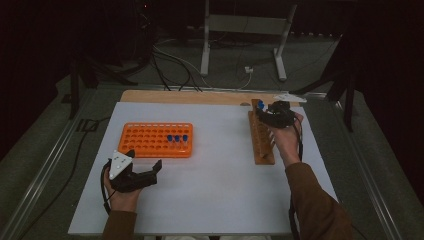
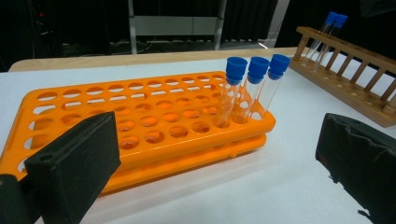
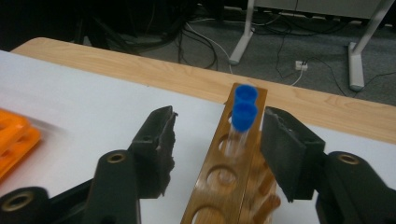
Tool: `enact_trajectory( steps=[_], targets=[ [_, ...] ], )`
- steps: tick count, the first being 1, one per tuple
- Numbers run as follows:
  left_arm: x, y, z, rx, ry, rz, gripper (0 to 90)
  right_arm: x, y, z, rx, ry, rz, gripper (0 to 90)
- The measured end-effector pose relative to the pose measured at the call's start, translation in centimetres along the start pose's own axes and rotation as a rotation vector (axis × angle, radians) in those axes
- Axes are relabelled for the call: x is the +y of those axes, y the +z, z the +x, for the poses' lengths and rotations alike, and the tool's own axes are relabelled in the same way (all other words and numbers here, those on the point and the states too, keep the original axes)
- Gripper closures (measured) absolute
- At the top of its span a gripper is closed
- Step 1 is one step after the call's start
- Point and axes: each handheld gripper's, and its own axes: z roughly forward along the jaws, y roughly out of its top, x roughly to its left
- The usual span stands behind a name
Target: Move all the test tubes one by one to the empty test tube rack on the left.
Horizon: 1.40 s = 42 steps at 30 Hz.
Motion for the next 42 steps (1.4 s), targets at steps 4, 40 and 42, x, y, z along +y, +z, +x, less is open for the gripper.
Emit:
enact_trajectory(
  steps=[4,40,42],
  targets=[
    [-0.1,-0.1,0.2,0.001,-0.009,-0.003,0.8,0.5,1.1,-0.2,-0.021,0.004,0.001,49.9],
    [-0.4,-0.5,0.8,0.017,-0.038,-0.003,0.8,0.7,2.4,0.0,-0.08,-0.004,0.013,76.3],
    [-0.4,-0.4,0.9,0.018,-0.038,0.0,0.8,1.0,1.7,0.0,-0.077,-0.003,-0.006,76.3]
  ],
)
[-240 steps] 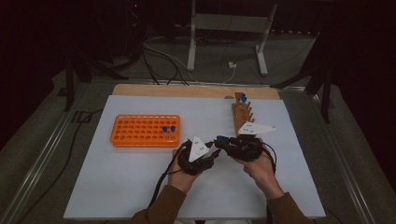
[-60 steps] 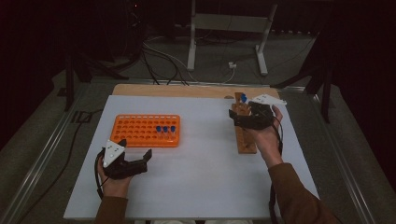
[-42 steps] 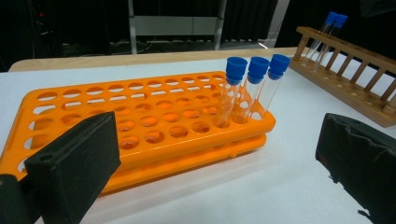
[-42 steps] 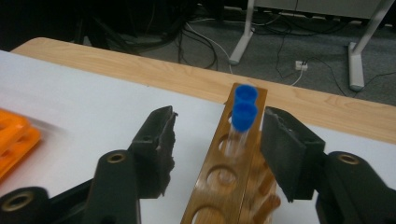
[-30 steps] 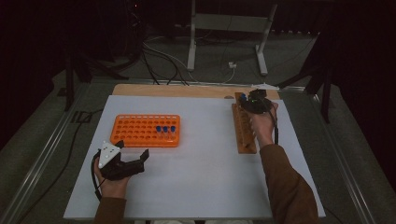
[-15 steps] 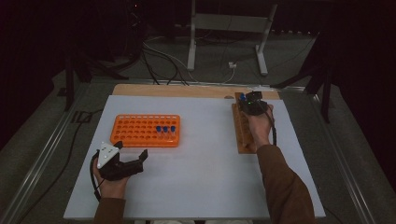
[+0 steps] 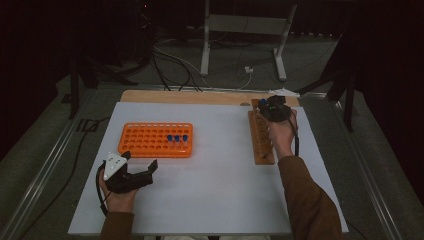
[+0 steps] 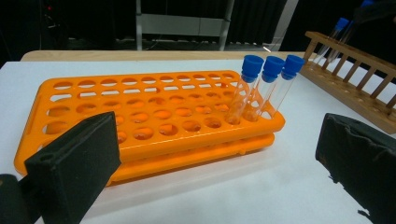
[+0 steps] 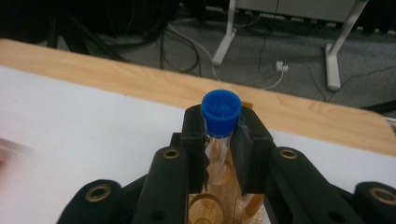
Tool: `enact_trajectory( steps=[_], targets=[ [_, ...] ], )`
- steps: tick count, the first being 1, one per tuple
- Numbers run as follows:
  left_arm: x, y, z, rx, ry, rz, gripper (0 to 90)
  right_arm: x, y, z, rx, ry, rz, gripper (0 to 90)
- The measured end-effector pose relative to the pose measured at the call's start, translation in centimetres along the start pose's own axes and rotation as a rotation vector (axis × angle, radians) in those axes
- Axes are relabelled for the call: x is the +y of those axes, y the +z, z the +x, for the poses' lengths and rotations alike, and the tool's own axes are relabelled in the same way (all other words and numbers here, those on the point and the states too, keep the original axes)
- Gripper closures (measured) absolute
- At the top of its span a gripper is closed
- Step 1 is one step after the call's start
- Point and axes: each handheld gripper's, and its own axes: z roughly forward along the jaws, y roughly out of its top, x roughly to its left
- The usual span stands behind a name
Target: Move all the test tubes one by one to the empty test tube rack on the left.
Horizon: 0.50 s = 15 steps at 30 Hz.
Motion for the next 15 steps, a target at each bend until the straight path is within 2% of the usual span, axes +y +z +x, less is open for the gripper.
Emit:
enact_trajectory(
  steps=[9,15],
  targets=[
    [0.0,0.2,-0.2,0.003,0.008,0.004,0.8,1.4,-3.3,-0.3,0.024,-0.001,-0.087,76.3],
    [0.0,0.2,-0.4,0.007,0.016,0.0,0.8,1.5,-5.2,0.1,0.062,-0.017,-0.107,76.3]
  ],
)
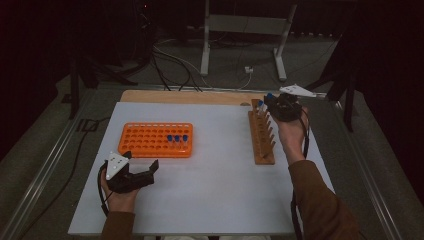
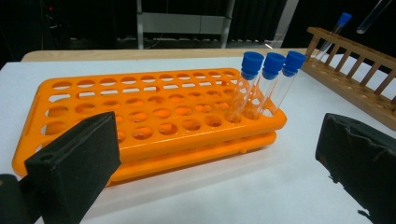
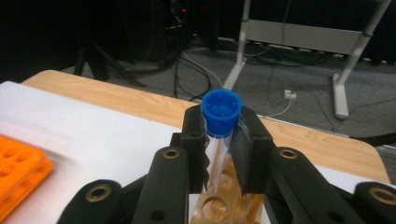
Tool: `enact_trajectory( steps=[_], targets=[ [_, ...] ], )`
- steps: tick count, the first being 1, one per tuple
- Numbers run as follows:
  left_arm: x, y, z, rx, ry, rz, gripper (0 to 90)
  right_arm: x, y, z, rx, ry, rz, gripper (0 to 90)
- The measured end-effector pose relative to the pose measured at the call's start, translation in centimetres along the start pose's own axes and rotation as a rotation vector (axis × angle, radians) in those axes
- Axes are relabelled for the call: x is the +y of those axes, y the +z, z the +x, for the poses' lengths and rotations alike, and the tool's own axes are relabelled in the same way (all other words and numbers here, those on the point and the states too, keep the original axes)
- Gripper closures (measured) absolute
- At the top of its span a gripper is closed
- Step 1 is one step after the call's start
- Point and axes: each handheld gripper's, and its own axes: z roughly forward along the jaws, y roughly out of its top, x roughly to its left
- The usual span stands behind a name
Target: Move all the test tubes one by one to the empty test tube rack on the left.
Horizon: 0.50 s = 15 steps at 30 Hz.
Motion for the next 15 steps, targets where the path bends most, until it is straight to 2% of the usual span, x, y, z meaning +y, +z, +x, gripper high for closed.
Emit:
enact_trajectory(
  steps=[9,15],
  targets=[
    [0.0,0.2,-0.5,-0.003,0.015,0.011,0.9,-0.7,-1.8,1.2,0.101,-0.01,0.019,76.3],
    [0.0,0.2,-0.7,-0.006,0.022,0.011,0.8,-1.4,-2.4,2.5,0.151,-0.043,0.042,76.3]
  ],
)
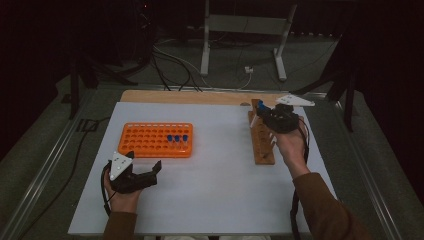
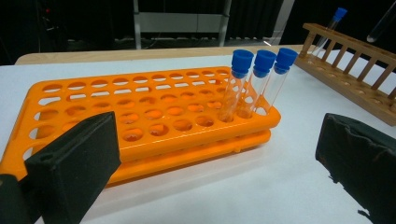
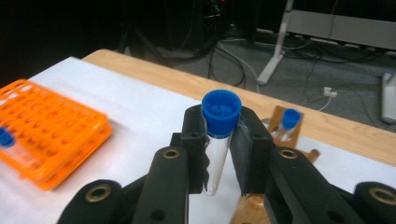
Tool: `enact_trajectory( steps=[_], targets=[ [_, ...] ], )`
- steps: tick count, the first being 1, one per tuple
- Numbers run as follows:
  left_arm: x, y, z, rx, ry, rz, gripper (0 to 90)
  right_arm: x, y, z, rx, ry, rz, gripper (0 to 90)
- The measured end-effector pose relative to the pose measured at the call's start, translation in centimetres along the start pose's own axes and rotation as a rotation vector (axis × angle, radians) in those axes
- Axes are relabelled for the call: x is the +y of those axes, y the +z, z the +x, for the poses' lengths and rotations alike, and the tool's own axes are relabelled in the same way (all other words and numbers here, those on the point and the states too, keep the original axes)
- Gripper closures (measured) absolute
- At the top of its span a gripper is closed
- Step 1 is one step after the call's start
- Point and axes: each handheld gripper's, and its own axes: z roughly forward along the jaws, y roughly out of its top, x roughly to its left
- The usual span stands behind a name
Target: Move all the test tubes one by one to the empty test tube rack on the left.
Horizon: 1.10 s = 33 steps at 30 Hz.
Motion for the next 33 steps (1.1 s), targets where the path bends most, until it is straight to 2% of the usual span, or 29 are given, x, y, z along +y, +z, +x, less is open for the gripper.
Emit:
enact_trajectory(
  steps=[7,12,20,24,33],
  targets=[
    [0.4,-0.2,-0.6,-0.011,0.014,-0.009,0.8,-0.5,-0.4,2.0,0.072,-0.037,0.015,76.3],
    [1.2,-0.2,-1.5,-0.027,0.055,-0.019,0.8,-0.8,-0.4,3.4,0.121,-0.058,0.033,76.3],
    [2.5,0.3,-3.5,-0.08,0.134,-0.017,0.8,-1.3,-0.6,5.7,0.196,-0.085,0.052,76.3],
    [3.0,0.9,-4.7,-0.115,0.16,-0.016,0.9,-1.4,-0.6,6.7,0.229,-0.09,0.055,76.3],
    [3.7,2.8,-7.4,-0.163,0.207,-0.012,0.9,-1.9,-0.6,8.7,0.296,-0.102,0.07,76.2]
  ],
)
